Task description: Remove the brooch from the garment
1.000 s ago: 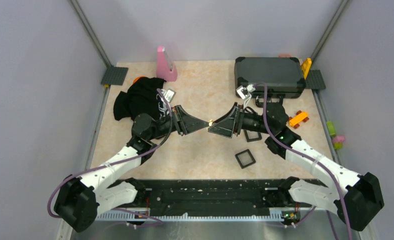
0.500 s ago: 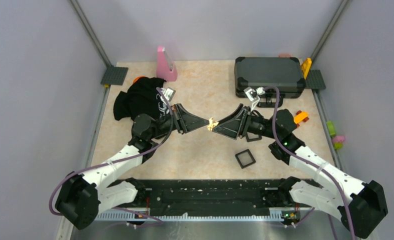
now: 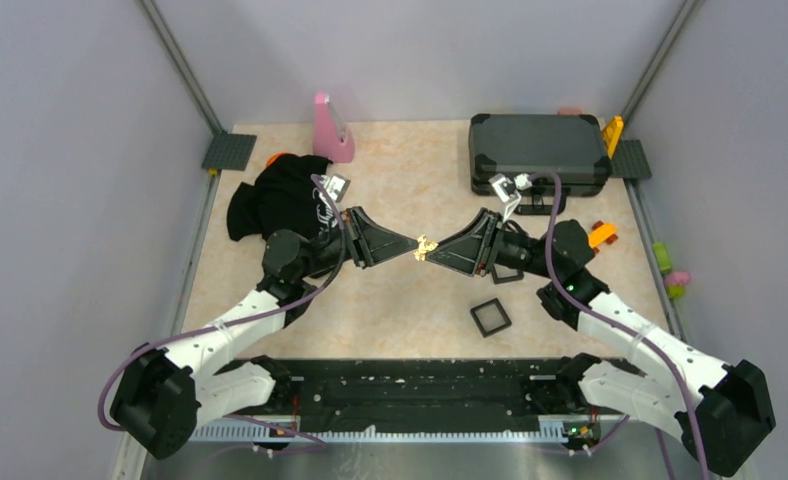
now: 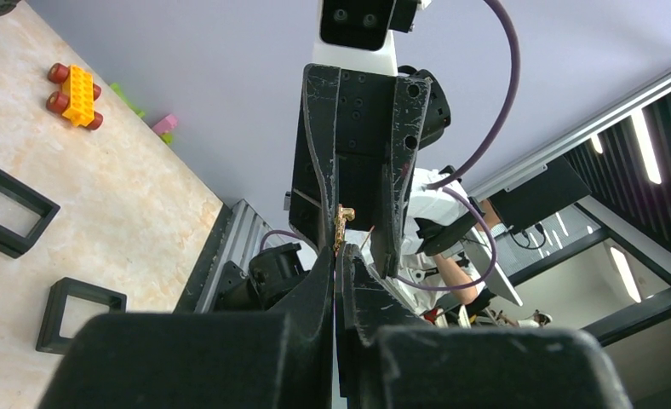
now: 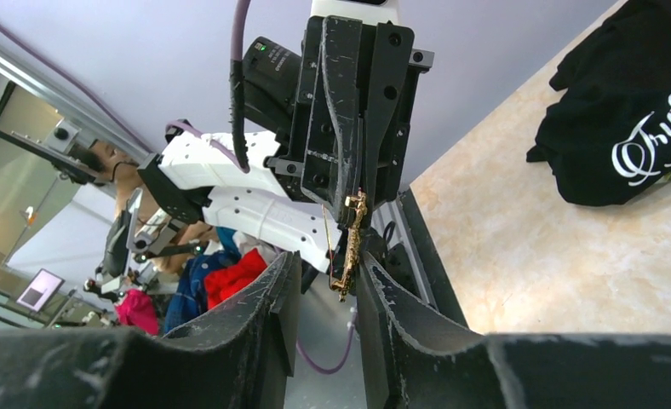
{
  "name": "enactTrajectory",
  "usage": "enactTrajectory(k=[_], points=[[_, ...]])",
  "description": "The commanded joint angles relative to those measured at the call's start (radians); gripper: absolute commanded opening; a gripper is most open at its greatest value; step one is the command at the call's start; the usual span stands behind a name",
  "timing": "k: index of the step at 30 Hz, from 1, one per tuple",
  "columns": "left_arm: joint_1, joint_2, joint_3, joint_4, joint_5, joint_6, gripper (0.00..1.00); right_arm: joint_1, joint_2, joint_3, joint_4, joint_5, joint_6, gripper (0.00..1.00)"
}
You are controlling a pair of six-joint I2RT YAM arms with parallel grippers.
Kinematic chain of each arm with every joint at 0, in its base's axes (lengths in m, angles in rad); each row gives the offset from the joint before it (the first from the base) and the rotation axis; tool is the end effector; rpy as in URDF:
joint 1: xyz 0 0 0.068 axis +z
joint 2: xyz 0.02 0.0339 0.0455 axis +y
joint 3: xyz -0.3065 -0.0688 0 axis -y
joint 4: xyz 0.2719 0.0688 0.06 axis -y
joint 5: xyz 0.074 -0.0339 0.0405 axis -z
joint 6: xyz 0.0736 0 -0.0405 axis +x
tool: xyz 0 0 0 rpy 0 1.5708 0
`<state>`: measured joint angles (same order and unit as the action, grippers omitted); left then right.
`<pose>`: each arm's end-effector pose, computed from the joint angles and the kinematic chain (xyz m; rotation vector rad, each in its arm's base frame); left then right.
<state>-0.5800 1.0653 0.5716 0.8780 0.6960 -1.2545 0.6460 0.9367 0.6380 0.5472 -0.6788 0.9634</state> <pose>0.1920 -0.1822 0.3546 0.2439 1.5475 -1.9287 0.1664 0.1833 0.3700 -0.4312 1.5743 1.7407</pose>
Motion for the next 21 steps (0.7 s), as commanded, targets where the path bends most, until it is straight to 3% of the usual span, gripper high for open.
enactTrajectory(k=[1,21], points=[[-0.003,0.003,0.001,0.044,0.017,0.001,0.0,-0.005,0.005,0.004,0.088,-0.016,0.016,0.3],[-0.003,0.015,0.019,0.04,0.049,0.008,0.0,-0.005,0.039,0.035,-0.004,-0.001,-0.005,0.13]])
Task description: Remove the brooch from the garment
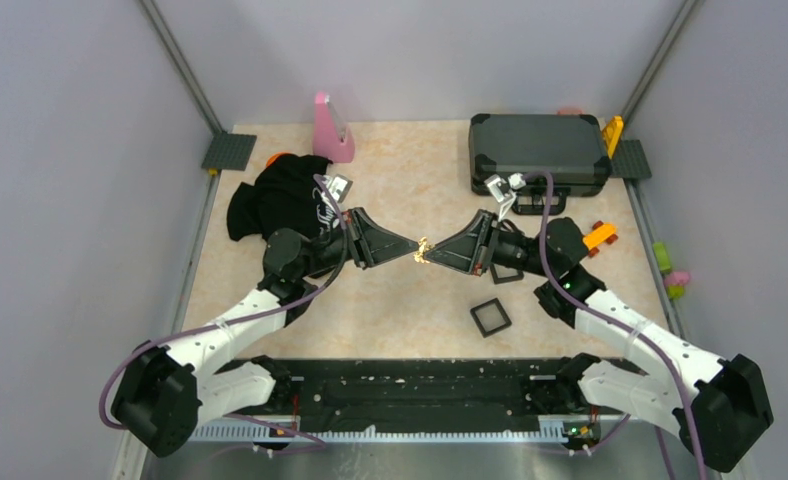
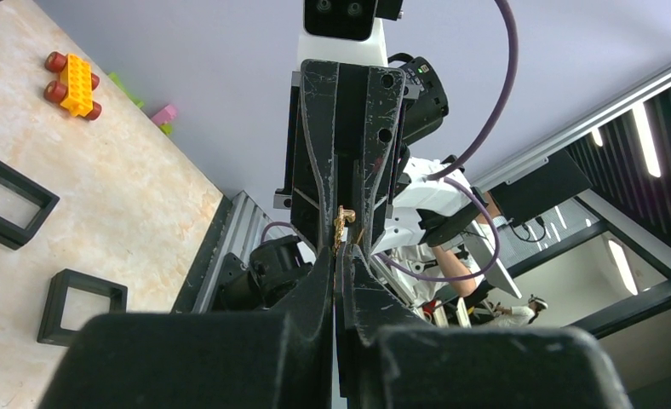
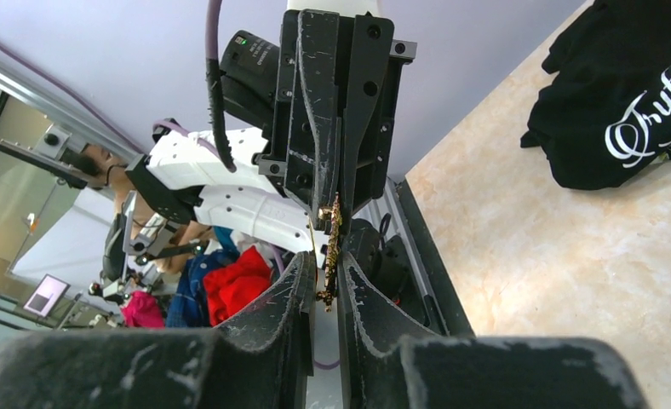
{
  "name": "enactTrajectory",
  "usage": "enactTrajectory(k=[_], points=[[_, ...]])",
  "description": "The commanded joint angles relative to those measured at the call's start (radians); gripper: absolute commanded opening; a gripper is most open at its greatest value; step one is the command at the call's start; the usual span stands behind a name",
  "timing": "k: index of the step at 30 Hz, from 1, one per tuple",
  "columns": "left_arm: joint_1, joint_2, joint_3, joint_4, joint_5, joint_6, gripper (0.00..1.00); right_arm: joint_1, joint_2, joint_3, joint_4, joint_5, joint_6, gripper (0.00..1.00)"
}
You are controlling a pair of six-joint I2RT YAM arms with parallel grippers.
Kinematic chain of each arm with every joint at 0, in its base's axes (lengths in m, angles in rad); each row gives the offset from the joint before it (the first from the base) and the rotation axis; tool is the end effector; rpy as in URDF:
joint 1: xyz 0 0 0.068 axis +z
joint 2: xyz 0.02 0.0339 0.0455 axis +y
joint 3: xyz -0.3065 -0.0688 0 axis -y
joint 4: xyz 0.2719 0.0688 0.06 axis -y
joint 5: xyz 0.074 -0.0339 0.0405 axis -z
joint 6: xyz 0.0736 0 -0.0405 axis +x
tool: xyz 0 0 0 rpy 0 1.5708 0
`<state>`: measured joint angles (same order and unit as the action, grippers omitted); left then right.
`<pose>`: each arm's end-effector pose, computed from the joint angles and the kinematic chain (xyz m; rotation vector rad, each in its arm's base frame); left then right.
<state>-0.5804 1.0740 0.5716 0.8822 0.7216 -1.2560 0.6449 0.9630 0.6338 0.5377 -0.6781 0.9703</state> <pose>0.1917 -0.1839 0.3525 0.2685 1.5613 -1.9402 0.1721 0.1873 0.3612 -0.4103 1.6223 1.7421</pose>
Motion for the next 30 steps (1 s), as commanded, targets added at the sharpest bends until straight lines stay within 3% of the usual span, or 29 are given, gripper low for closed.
enactTrajectory(k=[1,21,30], points=[[-0.003,0.006,0.024,0.031,0.024,0.014,0.0,-0.004,0.014,0.04,0.001,0.001,-0.012,0.12],[-0.003,-0.058,0.028,-0.082,0.034,0.088,0.0,-0.013,0.009,0.017,-0.02,0.098,0.014,0.14],[-0.004,-0.075,0.035,-0.109,0.049,0.108,0.0,-0.013,0.035,0.027,-0.052,0.108,0.023,0.09]])
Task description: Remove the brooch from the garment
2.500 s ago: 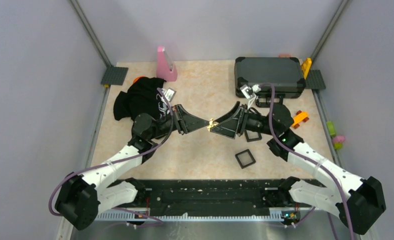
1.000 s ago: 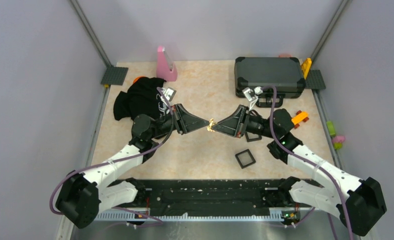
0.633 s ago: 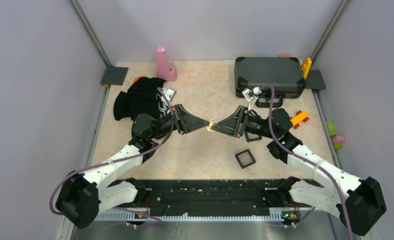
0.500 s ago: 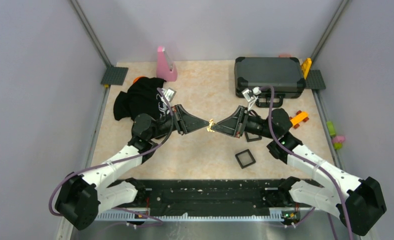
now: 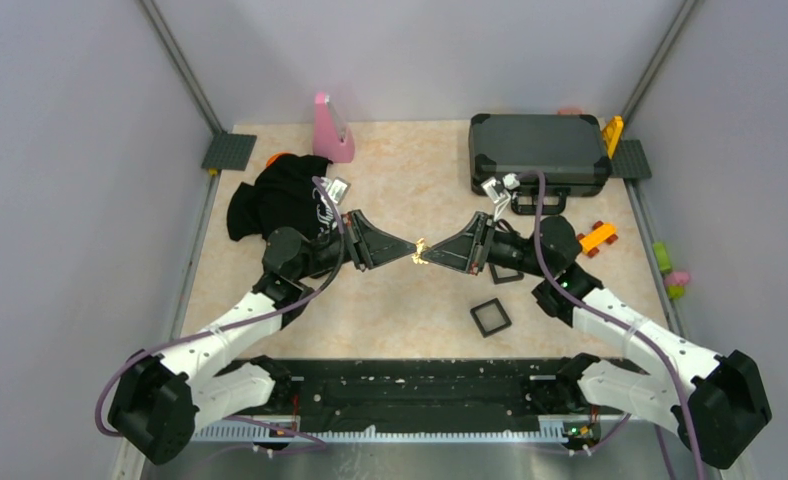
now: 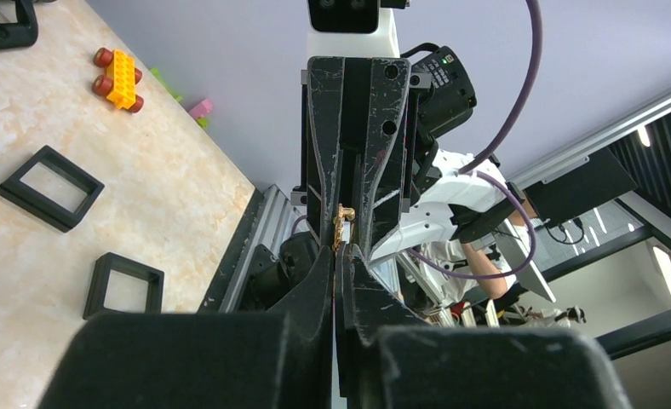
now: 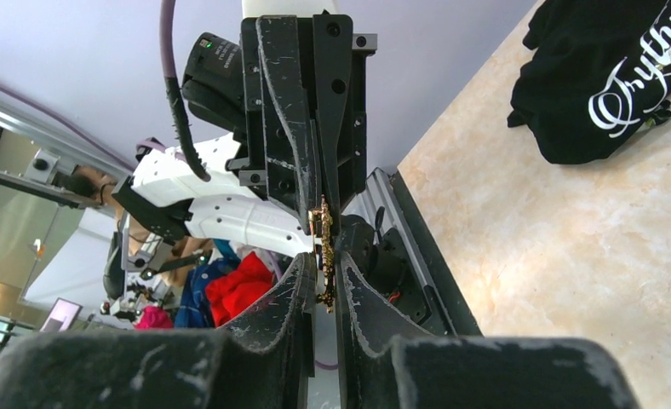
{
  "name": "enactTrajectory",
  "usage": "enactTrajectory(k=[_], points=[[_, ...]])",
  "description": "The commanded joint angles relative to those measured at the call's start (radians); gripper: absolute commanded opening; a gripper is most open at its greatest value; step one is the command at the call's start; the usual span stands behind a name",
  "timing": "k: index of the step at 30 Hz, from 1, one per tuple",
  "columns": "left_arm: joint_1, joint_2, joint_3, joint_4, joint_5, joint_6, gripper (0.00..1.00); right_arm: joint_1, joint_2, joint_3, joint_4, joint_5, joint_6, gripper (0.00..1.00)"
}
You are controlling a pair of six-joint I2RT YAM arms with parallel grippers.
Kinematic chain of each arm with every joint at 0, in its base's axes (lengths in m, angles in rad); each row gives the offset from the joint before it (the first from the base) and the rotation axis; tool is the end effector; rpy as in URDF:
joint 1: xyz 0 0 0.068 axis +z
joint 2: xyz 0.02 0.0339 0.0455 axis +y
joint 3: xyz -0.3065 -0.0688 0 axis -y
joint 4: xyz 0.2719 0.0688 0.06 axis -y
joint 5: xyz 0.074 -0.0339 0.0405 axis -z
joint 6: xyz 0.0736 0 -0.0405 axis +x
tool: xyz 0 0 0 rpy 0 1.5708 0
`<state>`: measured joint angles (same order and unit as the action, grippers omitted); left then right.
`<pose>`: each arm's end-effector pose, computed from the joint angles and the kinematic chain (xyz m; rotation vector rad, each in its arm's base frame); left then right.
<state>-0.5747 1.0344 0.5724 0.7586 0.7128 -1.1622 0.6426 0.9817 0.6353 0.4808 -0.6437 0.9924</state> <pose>0.1900 -0.1804 0.3474 0.2802 1.6094 -1.8563 0.1797 0.1897 0.3503 -0.3283 1.7105 1.7295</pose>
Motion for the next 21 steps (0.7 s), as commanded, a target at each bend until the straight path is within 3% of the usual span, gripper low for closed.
enactTrajectory(k=[1,21], points=[[-0.01,-0.038,0.036,0.012,0.059,0.017,0.0,-0.011,0.018,0.028,-0.005,0.077,0.001,0.09],[-0.02,-0.07,0.044,-0.056,0.063,0.065,0.0,-0.026,0.022,0.006,0.014,0.118,0.035,0.09]])
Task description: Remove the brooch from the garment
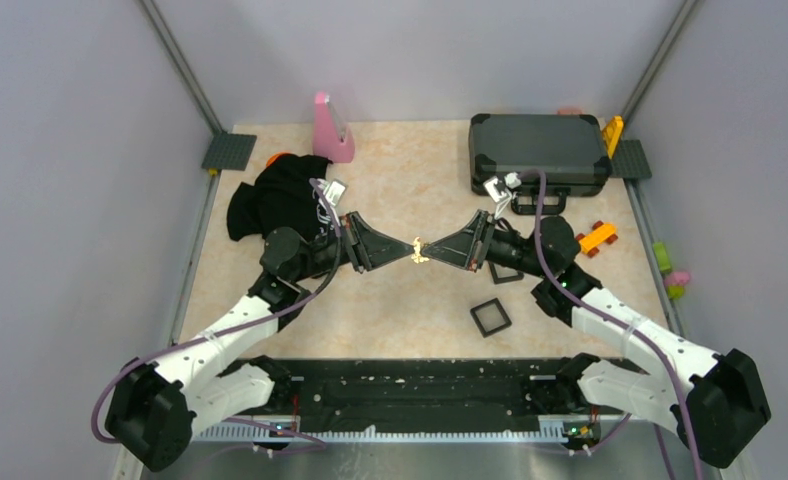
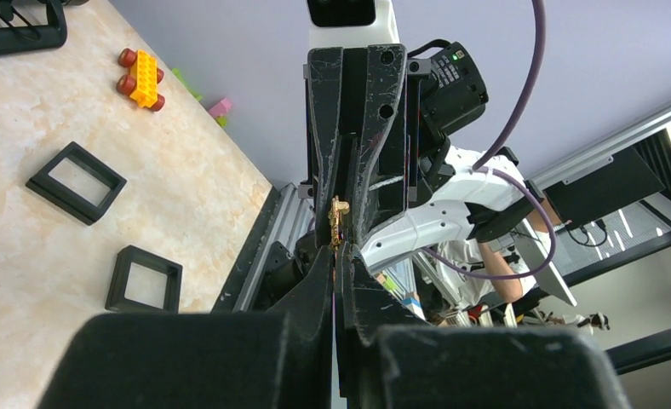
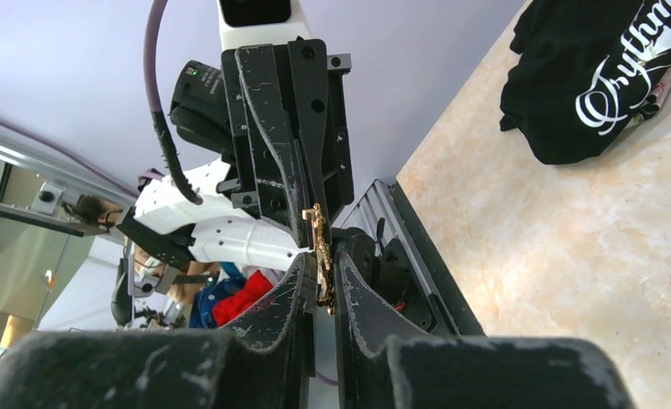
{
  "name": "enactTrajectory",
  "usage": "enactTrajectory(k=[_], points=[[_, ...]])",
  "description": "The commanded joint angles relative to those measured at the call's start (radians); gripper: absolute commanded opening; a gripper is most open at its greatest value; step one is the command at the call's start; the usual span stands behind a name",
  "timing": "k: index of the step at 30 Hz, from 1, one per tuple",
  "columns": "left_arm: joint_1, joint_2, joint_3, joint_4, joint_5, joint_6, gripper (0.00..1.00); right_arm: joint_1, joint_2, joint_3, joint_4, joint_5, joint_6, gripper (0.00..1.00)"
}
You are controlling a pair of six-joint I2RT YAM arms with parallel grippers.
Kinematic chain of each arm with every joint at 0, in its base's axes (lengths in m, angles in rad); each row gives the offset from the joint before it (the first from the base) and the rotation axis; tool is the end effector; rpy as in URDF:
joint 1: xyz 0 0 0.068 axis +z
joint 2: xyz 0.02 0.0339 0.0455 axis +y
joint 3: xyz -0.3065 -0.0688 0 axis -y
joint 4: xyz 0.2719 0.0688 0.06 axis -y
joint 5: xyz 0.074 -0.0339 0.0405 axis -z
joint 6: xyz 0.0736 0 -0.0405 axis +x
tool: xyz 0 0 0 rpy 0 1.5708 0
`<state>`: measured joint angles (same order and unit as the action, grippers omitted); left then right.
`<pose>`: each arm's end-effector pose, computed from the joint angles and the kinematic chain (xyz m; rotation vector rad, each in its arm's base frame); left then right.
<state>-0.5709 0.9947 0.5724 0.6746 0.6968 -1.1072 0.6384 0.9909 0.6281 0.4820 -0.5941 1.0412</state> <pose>0.1865 -0.1759 0.3464 0.2801 1.6304 -1.8017 0.1855 0.1890 0.3455 -0.2287 1.7386 1.7295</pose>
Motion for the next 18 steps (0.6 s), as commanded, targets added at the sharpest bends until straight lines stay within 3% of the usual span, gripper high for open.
enactTrajectory(k=[1,5,10,18], points=[[-0.025,-0.029,0.047,0.022,0.079,0.012,0.0,-0.022,0.018,0.018,0.011,0.058,-0.018,0.09],[-0.027,-0.028,0.049,0.021,0.077,0.014,0.0,-0.022,0.008,0.019,0.0,0.065,-0.027,0.09],[-0.027,-0.037,0.044,-0.028,0.038,0.036,0.0,-0.022,-0.027,0.0,0.035,0.072,-0.048,0.34],[-0.027,-0.043,0.059,-0.138,-0.028,0.134,0.0,-0.028,-0.075,-0.007,-0.009,0.111,-0.071,0.44]])
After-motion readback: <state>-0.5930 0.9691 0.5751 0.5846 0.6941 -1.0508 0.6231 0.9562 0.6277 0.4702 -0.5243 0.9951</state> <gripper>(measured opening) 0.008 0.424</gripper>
